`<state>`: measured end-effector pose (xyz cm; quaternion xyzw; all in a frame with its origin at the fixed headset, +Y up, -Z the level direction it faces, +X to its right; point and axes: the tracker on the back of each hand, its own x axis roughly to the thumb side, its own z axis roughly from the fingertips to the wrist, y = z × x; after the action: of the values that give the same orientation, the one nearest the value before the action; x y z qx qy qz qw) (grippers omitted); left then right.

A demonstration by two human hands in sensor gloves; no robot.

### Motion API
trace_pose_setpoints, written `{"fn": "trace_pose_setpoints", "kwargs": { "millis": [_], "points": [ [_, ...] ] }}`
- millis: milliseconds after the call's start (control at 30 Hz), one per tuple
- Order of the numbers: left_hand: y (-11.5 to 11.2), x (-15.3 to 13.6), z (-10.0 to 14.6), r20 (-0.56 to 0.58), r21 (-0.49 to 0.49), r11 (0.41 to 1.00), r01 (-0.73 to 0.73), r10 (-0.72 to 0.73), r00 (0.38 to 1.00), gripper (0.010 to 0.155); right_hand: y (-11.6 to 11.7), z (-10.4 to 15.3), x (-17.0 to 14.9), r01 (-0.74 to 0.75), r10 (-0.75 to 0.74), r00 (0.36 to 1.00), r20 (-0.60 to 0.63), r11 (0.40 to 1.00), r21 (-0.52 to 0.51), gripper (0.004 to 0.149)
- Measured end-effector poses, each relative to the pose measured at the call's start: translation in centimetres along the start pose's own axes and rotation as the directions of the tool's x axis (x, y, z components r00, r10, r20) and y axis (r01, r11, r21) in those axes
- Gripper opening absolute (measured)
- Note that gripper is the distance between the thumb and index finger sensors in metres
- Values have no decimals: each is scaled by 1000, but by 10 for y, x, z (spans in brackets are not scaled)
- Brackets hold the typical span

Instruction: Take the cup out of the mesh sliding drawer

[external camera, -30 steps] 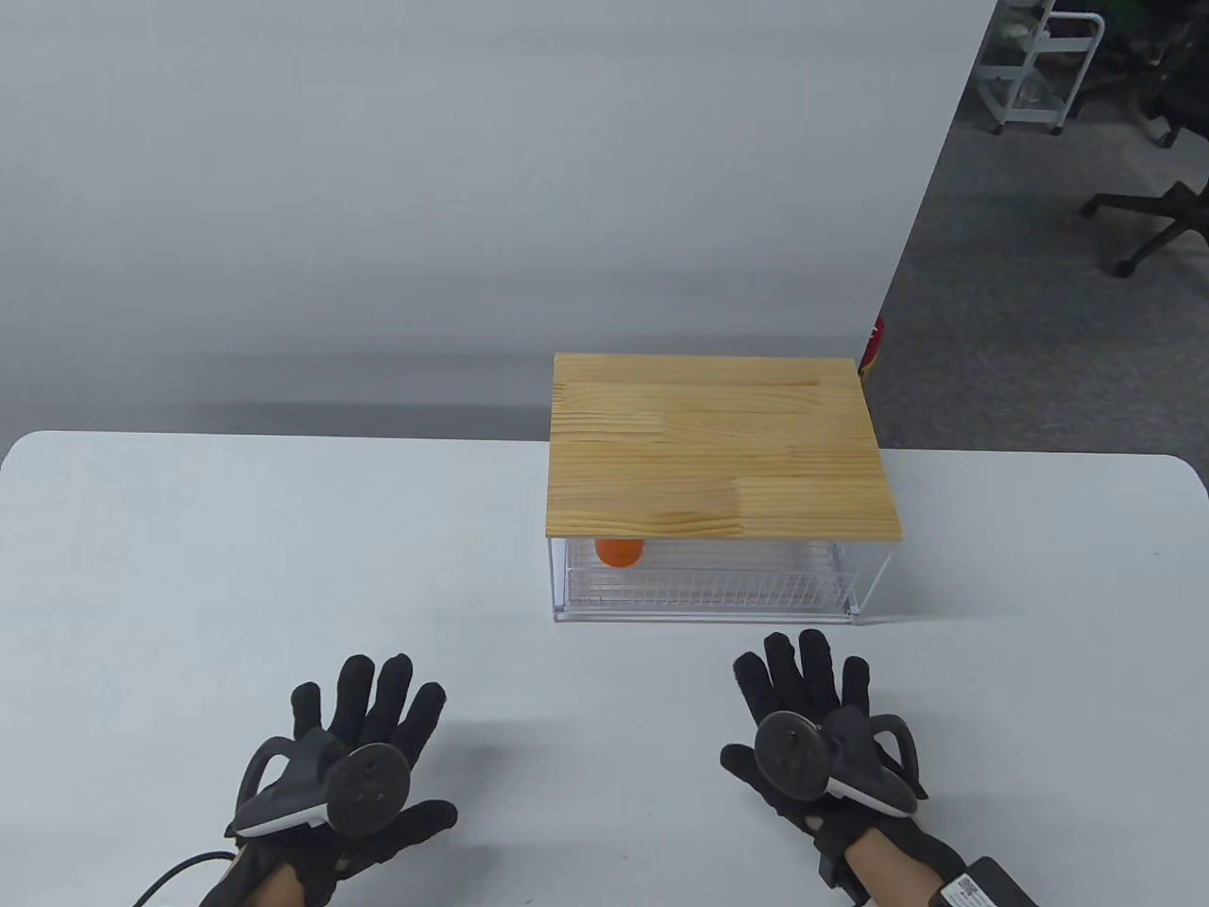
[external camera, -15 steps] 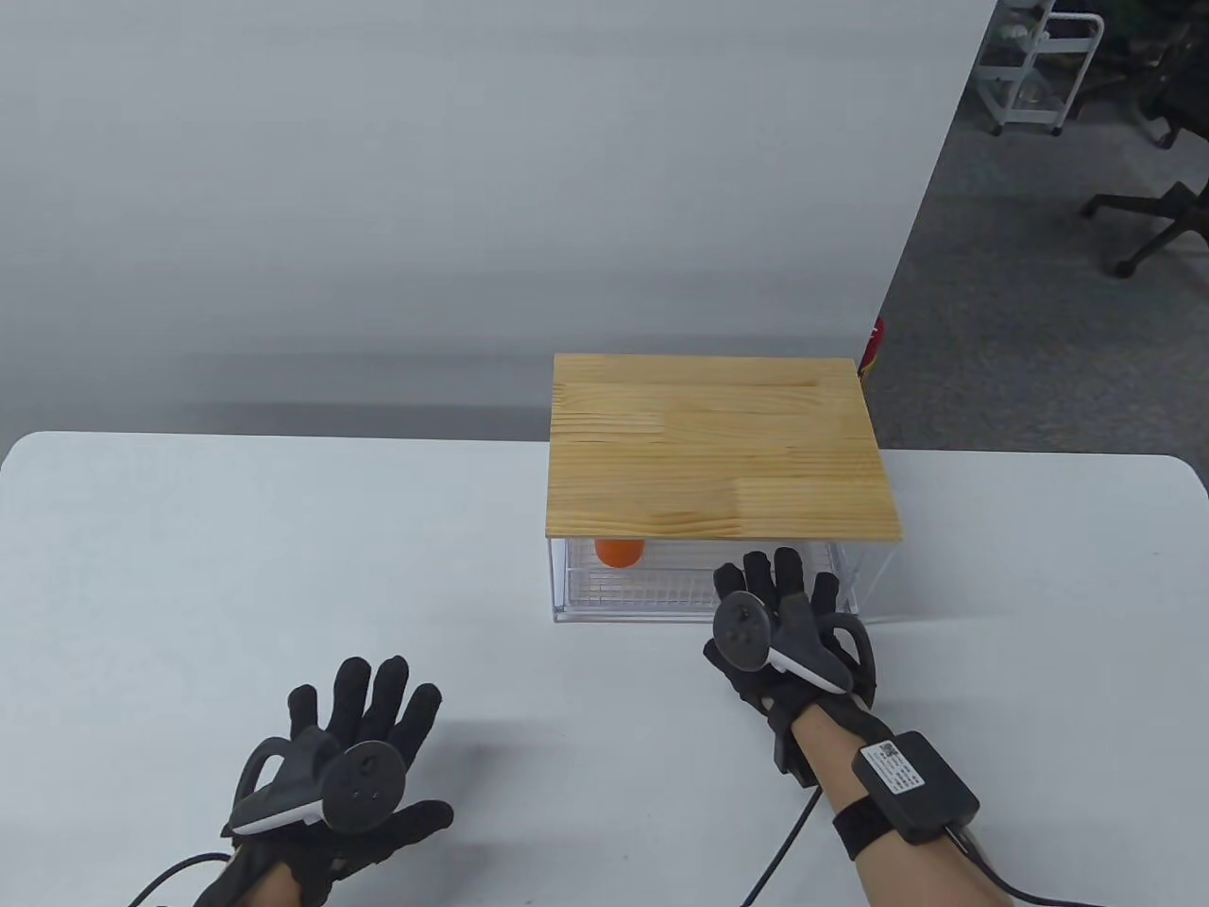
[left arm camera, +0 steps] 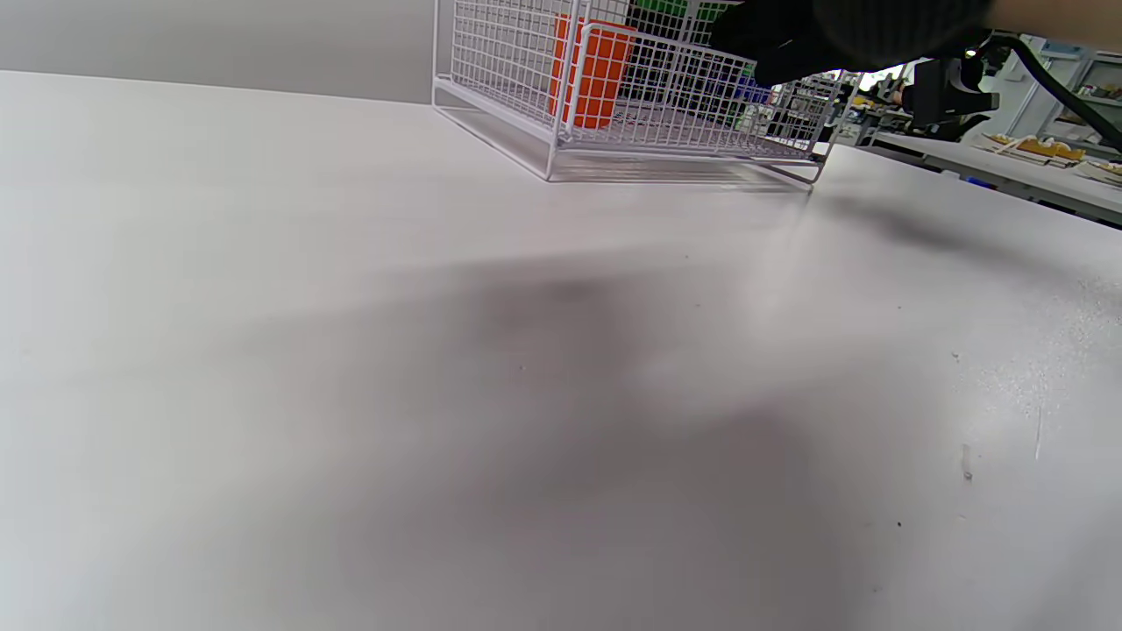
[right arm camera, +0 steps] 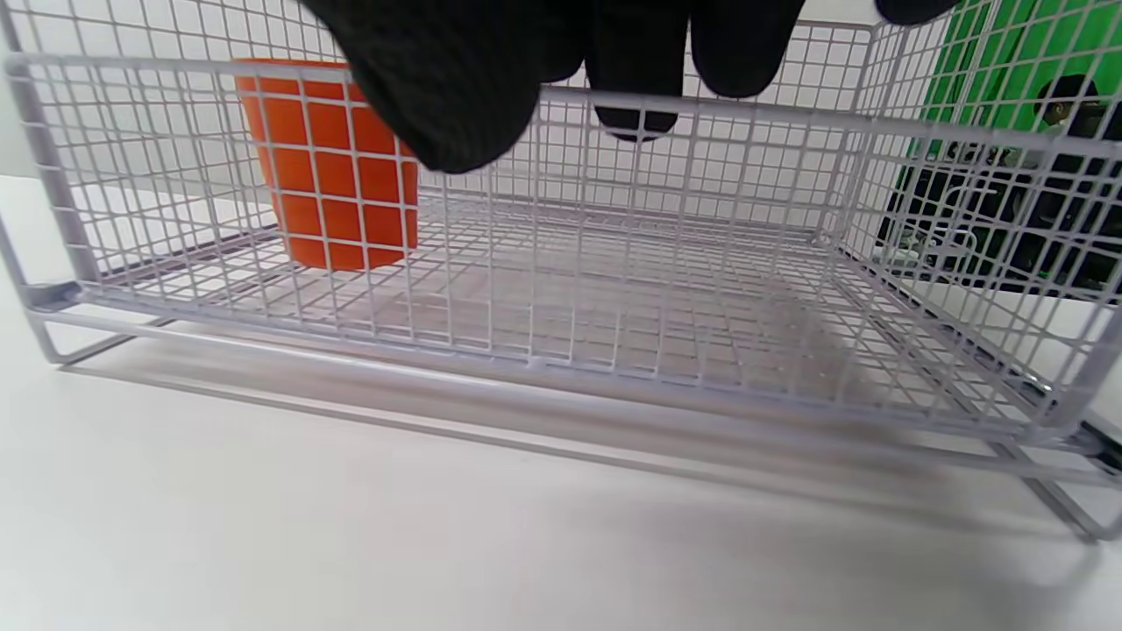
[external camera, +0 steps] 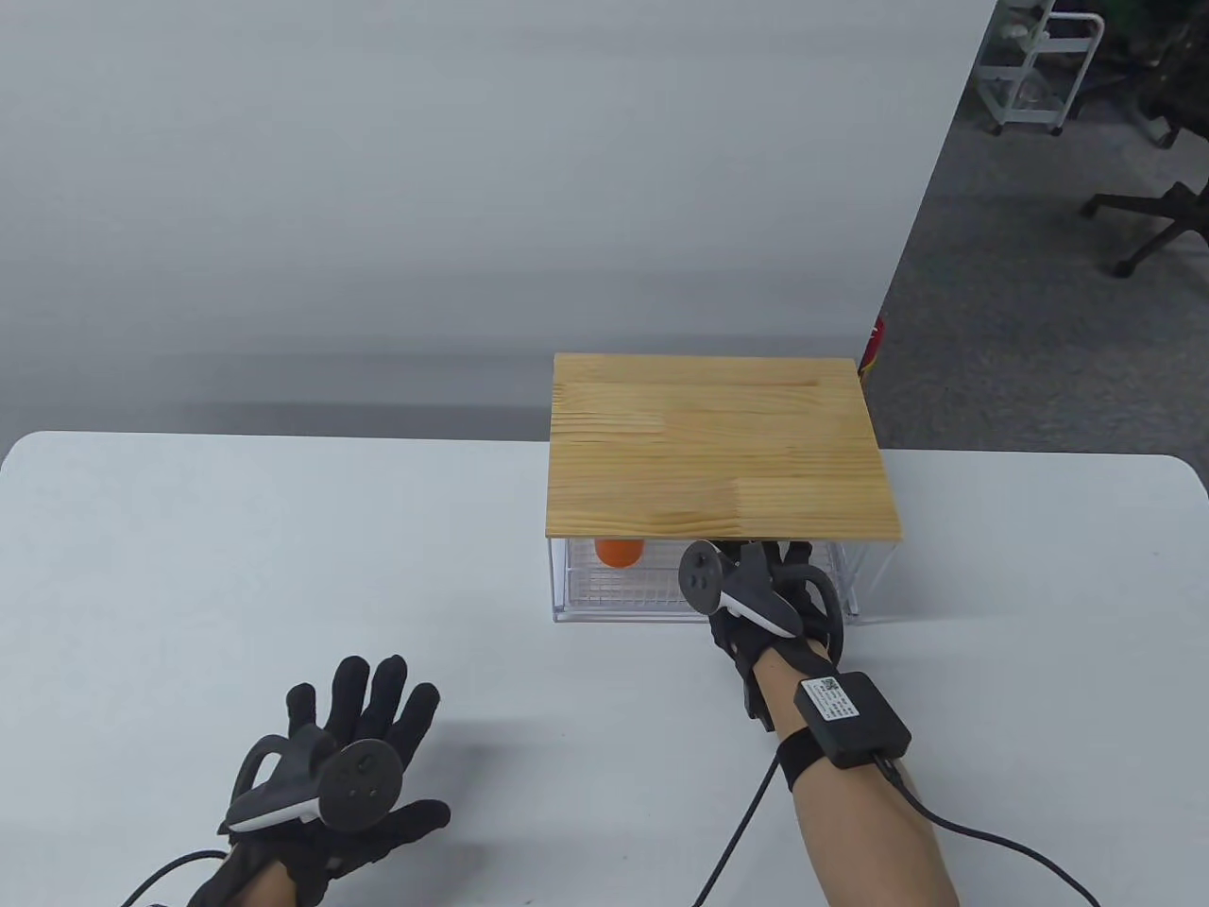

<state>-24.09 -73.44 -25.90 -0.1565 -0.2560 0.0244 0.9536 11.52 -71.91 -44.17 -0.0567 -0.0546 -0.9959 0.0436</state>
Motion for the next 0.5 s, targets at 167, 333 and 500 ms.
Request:
{"fn": "trace_pose_setpoints", "kwargs": {
  "millis": [167,333,500],
  "points": [
    [1,0,1,4,11,1000,0,0,1000,102,4,-9,0,-12,12,1000,-20,1000,6,45],
    [1,-2,2,4,7,1000,-3,3,1000,102,4,-13,-1,-8,8,999,-39,1000,-14,35],
    [1,-2,2,2,-4,1000,-12,12,1000,102,5,-12,-3,11,-14,999,-40,998,-67,31]
  ]
}}
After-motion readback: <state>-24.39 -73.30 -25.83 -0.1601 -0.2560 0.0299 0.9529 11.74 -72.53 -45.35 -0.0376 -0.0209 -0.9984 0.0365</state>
